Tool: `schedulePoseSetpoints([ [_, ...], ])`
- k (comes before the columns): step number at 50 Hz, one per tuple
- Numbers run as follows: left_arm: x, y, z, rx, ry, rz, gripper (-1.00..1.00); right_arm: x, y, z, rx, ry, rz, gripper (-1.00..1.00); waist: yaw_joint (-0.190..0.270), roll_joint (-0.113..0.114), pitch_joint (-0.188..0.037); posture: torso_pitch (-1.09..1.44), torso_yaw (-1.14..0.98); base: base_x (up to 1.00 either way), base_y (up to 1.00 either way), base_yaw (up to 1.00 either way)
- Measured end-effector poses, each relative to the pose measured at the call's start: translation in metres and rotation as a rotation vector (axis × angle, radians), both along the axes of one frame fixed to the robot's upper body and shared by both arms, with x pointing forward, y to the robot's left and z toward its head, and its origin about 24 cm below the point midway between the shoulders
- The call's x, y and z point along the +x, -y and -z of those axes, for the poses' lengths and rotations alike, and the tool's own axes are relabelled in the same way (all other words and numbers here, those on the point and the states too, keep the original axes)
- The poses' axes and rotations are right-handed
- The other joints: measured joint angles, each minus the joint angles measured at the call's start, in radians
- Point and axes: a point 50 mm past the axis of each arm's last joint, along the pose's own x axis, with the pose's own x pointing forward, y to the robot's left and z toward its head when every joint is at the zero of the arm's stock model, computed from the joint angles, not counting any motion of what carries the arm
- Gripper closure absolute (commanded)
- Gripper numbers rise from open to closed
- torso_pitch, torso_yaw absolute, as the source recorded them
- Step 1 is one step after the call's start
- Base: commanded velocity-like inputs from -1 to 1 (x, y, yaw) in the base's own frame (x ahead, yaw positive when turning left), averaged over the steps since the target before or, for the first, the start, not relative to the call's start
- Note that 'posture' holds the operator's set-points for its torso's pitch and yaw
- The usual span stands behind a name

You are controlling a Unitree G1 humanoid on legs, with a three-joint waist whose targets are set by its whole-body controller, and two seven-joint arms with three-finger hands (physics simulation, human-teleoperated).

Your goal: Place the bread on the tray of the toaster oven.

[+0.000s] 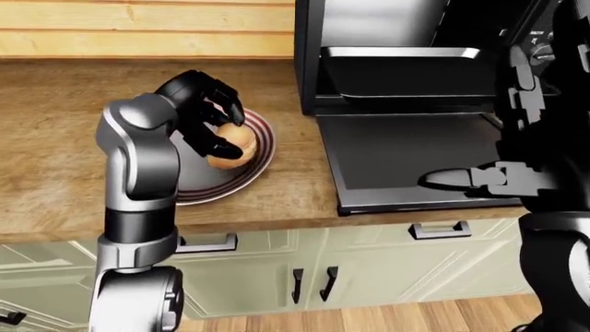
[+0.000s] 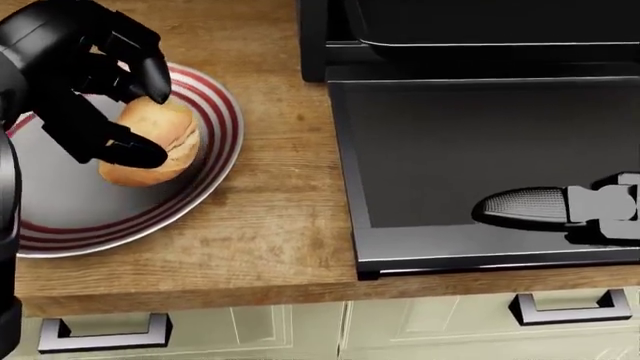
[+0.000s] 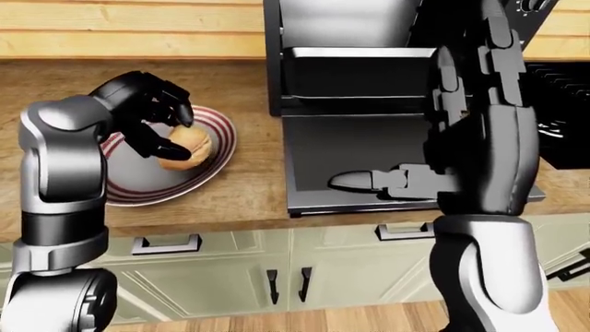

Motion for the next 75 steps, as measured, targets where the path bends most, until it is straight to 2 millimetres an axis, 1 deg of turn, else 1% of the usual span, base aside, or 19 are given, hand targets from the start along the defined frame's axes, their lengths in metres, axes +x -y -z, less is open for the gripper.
schedulePoseSetpoints([
  [4,0.0,0.001,-0.008,0.003,0.017,0.001,0.84,0.002,-0.001,0.001,0.002,-0.004,0.0,-1.0,0.001,-0.001,0.001,0.0,0.0,0.0,0.0,0.0],
  [5,0.0,0.002,-0.009,0.004,0.021,0.002,0.93,0.002,-0.001,0.001,0.003,-0.005,0.0,-1.0,0.002,-0.002,0.001,0.0,0.0,0.0,0.0,0.0],
  [9,0.0,0.004,-0.014,0.006,0.034,0.006,1.0,0.0,0.001,0.002,0.006,-0.005,0.006,-1.0,0.002,-0.003,0.002,0.0,0.0,0.0,0.0,0.0],
  [20,0.0,0.017,-0.037,0.019,0.08,0.036,1.0,-0.005,0.004,0.003,0.011,0.0,0.015,-1.0,0.005,-0.01,0.005,0.0,0.0,0.0,0.0,0.0],
  [29,0.012,0.041,-0.061,0.012,0.139,0.093,1.0,-0.008,0.007,0.001,0.01,0.007,0.019,-1.0,0.006,-0.016,0.007,0.0,0.0,0.0,0.0,0.0],
  [35,0.012,0.058,-0.083,0.012,0.206,0.132,1.0,-0.01,0.01,0.0,0.01,0.009,0.028,-1.0,0.006,-0.02,0.011,0.0,0.0,0.0,0.0,0.0],
  [39,0.011,0.075,-0.098,0.023,0.253,0.173,1.0,-0.01,0.009,0.0,0.014,0.011,0.023,-1.0,0.008,-0.024,0.011,0.0,0.0,0.0,0.0,0.0],
  [45,0.015,0.098,-0.11,0.032,0.285,0.231,1.0,-0.012,0.01,0.003,0.022,0.007,0.021,-1.0,0.009,-0.028,0.013,0.0,0.0,0.0,0.0,0.0],
  [54,0.024,0.13,-0.122,0.03,0.318,0.31,1.0,-0.013,0.01,0.007,0.026,0.005,0.023,-1.0,0.01,-0.035,0.015,0.0,0.0,0.0,0.0,0.0],
  [59,0.029,0.152,-0.122,0.033,0.325,0.369,1.0,-0.014,0.011,0.008,0.028,0.006,0.024,-1.0,0.012,-0.04,0.013,0.0,0.0,0.0,0.0,0.0],
  [64,0.033,0.168,-0.119,0.028,0.325,0.406,1.0,-0.015,0.014,0.007,0.032,0.013,0.033,-1.0,0.011,-0.042,0.014,0.0,0.0,0.0,0.0,0.0],
  [71,0.031,0.188,-0.123,-0.002,0.365,0.448,1.0,-0.016,0.015,0.008,0.036,0.012,0.03,-1.0,0.011,-0.047,0.013,0.0,0.0,0.0,0.0,0.0],
  [75,0.029,0.197,-0.122,-0.021,0.385,0.47,1.0,-0.018,0.016,0.009,0.04,0.013,0.036,-1.0,0.011,-0.049,0.011,0.0,0.0,0.0,0.0,0.0],
])
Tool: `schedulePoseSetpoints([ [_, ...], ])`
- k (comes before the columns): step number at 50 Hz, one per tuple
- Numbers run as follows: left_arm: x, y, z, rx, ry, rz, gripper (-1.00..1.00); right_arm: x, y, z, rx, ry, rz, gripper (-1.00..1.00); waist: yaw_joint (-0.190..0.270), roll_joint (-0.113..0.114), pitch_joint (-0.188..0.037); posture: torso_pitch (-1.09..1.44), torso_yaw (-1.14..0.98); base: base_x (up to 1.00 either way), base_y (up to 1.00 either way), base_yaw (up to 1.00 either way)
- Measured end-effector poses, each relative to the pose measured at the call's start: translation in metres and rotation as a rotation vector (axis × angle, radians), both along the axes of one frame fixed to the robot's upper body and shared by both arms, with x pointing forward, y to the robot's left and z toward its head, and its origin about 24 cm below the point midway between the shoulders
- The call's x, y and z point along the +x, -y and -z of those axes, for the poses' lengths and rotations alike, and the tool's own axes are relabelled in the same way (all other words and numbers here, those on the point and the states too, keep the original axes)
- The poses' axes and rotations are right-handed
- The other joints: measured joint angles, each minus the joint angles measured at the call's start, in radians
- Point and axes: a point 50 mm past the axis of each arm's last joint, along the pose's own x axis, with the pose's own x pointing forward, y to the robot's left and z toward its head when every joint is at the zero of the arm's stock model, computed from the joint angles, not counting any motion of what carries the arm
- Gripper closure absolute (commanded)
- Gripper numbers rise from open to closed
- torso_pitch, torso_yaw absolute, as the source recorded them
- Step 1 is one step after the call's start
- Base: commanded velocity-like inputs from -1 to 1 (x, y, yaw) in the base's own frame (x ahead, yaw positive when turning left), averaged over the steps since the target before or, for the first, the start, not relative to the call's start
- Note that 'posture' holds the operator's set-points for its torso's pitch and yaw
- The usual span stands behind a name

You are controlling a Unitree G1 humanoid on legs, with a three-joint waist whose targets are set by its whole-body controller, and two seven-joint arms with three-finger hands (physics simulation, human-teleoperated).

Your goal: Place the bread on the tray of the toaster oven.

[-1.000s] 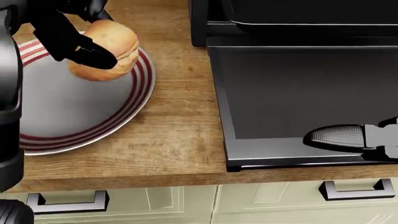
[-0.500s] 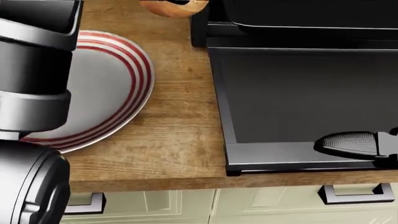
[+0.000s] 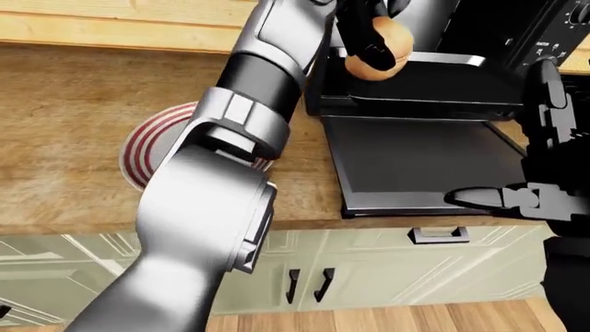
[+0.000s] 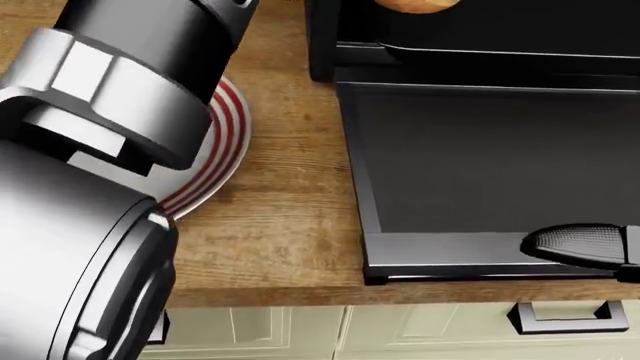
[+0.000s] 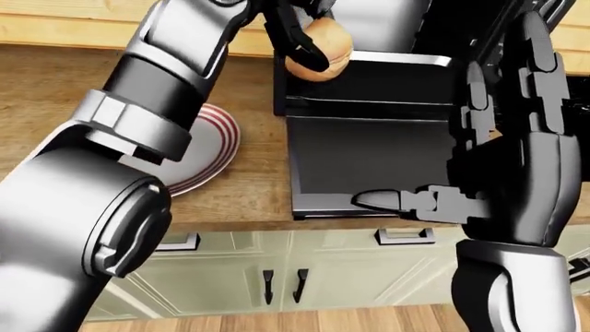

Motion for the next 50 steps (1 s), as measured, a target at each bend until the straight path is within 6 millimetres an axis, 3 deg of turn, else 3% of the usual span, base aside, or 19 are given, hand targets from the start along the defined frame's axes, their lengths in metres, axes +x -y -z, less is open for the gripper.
schedulePoseSetpoints([
  [20,0.003,0.021,0.026,-0.056,0.021,0.013,1.0,-0.002,0.0,0.005,0.011,-0.001,0.0,-1.0,-0.003,-0.006,-0.003,0.0,0.0,0.0,0.0,0.0],
  [37,-0.001,0.029,0.025,-0.132,0.087,0.009,1.0,-0.004,0.003,0.006,0.011,-0.001,0.005,-1.0,-0.003,-0.006,-0.006,0.0,0.0,0.0,0.0,0.0],
  [50,0.0,0.033,0.034,-0.136,0.123,-0.022,1.0,-0.005,0.005,0.009,0.013,-0.009,0.01,-1.0,-0.004,-0.005,-0.006,0.0,0.0,0.0,0.0,0.0],
])
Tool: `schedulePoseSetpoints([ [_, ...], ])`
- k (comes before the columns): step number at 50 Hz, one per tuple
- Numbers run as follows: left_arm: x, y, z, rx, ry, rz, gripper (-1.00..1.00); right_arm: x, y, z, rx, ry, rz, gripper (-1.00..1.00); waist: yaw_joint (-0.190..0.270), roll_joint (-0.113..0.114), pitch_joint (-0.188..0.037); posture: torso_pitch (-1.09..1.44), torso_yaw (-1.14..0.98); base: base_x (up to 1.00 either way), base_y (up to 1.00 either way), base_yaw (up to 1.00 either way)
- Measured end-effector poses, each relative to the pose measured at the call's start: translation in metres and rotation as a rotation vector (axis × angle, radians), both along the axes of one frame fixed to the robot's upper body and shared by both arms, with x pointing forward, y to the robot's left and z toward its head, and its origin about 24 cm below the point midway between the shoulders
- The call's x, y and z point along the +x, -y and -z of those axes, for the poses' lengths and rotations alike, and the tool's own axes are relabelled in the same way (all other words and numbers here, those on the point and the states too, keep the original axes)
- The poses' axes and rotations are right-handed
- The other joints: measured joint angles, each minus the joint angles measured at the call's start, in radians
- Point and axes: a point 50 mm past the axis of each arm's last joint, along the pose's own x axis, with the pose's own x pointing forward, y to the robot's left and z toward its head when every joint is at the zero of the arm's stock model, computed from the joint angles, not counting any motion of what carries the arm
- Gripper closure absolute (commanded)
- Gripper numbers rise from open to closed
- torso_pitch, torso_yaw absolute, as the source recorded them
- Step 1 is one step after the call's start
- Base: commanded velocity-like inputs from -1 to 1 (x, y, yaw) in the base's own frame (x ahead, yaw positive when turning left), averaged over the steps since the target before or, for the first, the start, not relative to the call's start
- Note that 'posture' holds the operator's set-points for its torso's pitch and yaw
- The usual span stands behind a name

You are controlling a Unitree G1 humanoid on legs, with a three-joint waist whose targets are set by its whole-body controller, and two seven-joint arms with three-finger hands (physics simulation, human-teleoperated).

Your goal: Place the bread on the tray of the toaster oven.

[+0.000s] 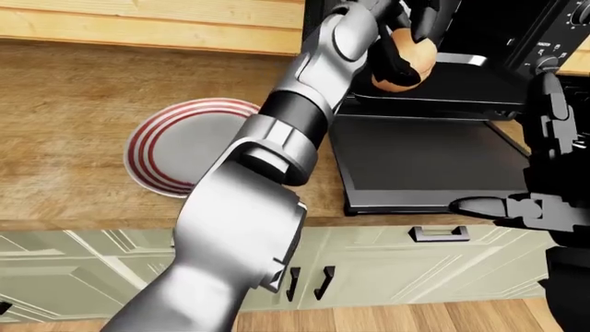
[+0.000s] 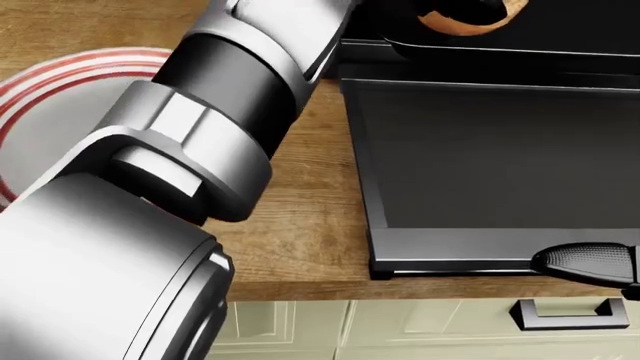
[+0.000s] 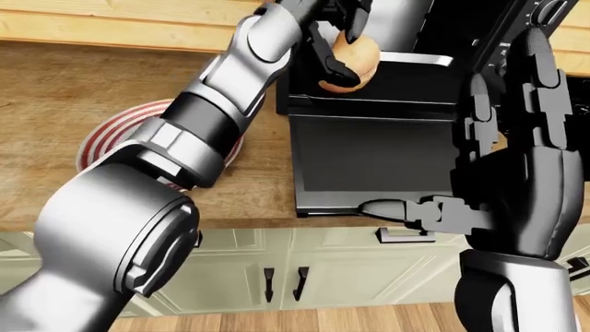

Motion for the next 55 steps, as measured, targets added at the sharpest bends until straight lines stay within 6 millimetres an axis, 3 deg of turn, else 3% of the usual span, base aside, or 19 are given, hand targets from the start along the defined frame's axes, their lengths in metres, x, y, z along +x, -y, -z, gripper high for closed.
schedulePoseSetpoints([
  [28,0.004,-0.003,0.012,-0.023,0.066,-0.077,0.98,0.002,-0.004,0.003,0.002,-0.005,-0.01,-1.0,-0.004,0.007,-0.004,0.0,0.0,0.0,0.0,0.0],
  [29,0.004,-0.003,0.012,-0.023,0.065,-0.076,0.73,0.002,-0.004,0.003,0.001,-0.005,-0.01,-1.0,-0.004,0.007,-0.004,0.0,0.0,0.0,0.0,0.0],
  [30,0.004,-0.003,0.012,-0.023,0.064,-0.075,0.73,0.002,-0.004,0.003,0.001,-0.005,-0.01,-1.0,-0.004,0.007,-0.004,0.0,0.0,0.0,0.0,0.0],
  [31,0.004,-0.003,0.012,-0.023,0.063,-0.074,0.55,0.002,-0.004,0.003,0.0,-0.005,-0.009,-1.0,-0.003,0.007,-0.004,0.0,0.0,0.0,0.0,0.0],
  [35,0.004,-0.003,0.013,-0.022,0.057,-0.07,0.32,0.001,-0.004,0.005,0.003,-0.008,-0.008,-1.0,-0.004,0.007,-0.005,0.0,0.0,0.0,0.0,0.0],
  [39,0.005,-0.004,0.016,-0.019,0.048,-0.071,-0.15,0.001,-0.004,0.007,0.004,-0.011,-0.01,-1.0,-0.004,0.008,-0.004,0.0,0.0,0.0,0.0,0.0],
  [40,0.005,-0.004,0.016,-0.019,0.046,-0.071,-0.38,0.001,-0.004,0.007,0.004,-0.011,-0.01,-1.0,-0.004,0.008,-0.004,0.0,0.0,0.0,0.0,0.0],
  [42,0.005,-0.003,0.016,-0.018,0.042,-0.069,-0.62,0.001,-0.004,0.007,0.003,-0.01,-0.008,-1.0,-0.004,0.008,-0.004,0.0,0.0,0.0,0.0,0.0],
  [46,0.004,-0.001,0.014,-0.018,0.044,-0.064,-1.0,0.001,-0.004,0.006,0.002,-0.009,-0.007,-1.0,-0.005,0.008,-0.004,0.0,0.0,0.0,0.0,0.0],
  [55,0.004,-0.003,0.012,-0.017,0.044,-0.06,-1.0,0.001,-0.003,0.003,-0.005,-0.005,-0.007,-1.0,-0.004,0.008,-0.006,0.0,0.0,0.0,0.0,0.0],
])
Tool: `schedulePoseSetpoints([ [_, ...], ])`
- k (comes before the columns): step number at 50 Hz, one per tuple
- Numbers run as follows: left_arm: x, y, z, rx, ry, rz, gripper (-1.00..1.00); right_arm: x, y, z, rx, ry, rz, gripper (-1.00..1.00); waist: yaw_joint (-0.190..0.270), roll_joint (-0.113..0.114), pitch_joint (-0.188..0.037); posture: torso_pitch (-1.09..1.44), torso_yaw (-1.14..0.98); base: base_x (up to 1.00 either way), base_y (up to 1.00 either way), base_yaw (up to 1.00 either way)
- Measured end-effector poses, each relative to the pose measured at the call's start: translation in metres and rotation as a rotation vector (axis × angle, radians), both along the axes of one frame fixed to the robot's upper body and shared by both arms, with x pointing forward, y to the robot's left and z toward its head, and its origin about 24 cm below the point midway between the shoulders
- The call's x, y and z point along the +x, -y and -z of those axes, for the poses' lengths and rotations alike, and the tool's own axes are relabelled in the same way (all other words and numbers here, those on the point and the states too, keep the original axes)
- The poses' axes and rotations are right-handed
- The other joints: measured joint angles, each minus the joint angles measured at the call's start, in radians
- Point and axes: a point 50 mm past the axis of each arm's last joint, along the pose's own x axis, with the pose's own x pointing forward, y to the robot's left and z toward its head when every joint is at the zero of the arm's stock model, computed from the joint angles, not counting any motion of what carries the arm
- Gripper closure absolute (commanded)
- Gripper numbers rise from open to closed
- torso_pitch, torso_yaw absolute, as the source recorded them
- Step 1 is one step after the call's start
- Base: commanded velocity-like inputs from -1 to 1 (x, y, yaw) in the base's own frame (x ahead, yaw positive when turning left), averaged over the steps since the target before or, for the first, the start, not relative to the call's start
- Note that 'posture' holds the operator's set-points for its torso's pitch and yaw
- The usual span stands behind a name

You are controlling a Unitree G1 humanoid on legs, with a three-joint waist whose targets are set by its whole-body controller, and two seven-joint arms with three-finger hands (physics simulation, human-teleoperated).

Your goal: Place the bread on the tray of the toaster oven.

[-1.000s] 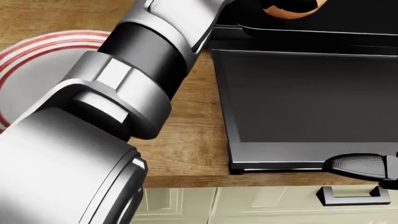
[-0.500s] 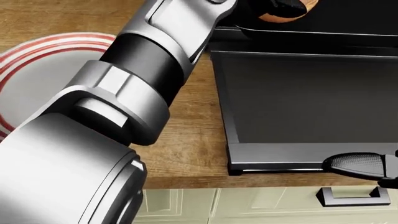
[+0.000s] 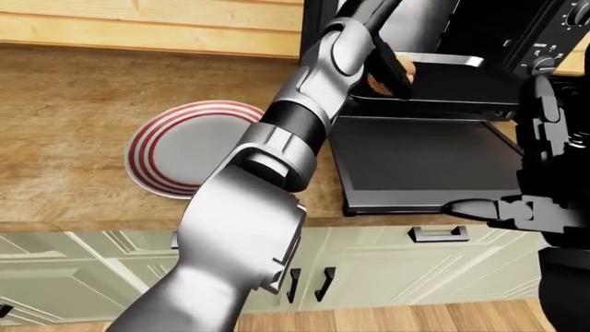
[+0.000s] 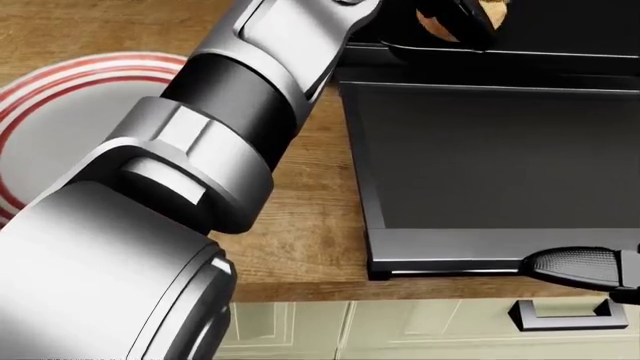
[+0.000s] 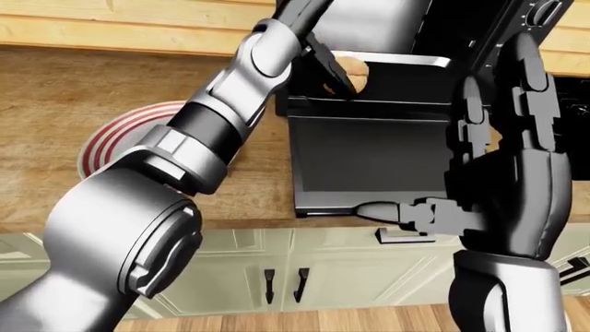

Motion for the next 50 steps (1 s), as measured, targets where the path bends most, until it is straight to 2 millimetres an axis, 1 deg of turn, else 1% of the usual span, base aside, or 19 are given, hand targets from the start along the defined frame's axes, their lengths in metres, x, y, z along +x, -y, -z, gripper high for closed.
schedulePoseSetpoints([
  [14,-0.002,0.003,-0.003,0.006,0.005,0.008,-1.0,0.001,-0.001,0.0,0.005,-0.003,-0.003,-1.0,0.001,-0.003,0.002,0.0,0.0,0.0,0.0,0.0],
  [25,-0.01,0.01,-0.019,0.001,0.057,0.029,-1.0,0.001,-0.002,0.002,0.004,-0.007,-0.009,-1.0,0.002,-0.003,0.002,0.0,0.0,0.0,0.0,0.0],
  [31,-0.018,0.014,-0.034,0.001,0.109,0.043,-1.0,0.001,-0.002,0.004,0.005,-0.01,-0.007,-1.0,0.001,-0.002,0.004,0.0,0.0,0.0,0.0,0.0],
  [37,-0.023,0.017,-0.045,0.002,0.144,0.054,-1.0,0.002,-0.005,0.003,0.002,-0.005,-0.015,-1.0,0.001,-0.001,0.004,0.0,0.0,0.0,0.0,0.0],
  [43,-0.022,0.012,-0.048,-0.003,0.153,0.045,-1.0,0.002,-0.004,0.002,0.0,-0.006,-0.011,-1.0,0.0,0.0,0.004,0.0,0.0,0.0,0.0,0.0],
  [47,-0.019,0.005,-0.047,-0.012,0.152,0.02,-1.0,0.002,-0.004,0.001,-0.001,-0.003,-0.009,-1.0,0.0,0.001,0.006,0.0,0.0,0.0,0.0,0.0],
  [50,-0.018,-0.002,-0.051,-0.028,0.161,-0.004,-1.0,0.002,-0.005,0.0,-0.001,0.0,-0.014,-1.0,-0.001,0.002,0.008,0.0,0.0,0.0,0.0,0.0],
])
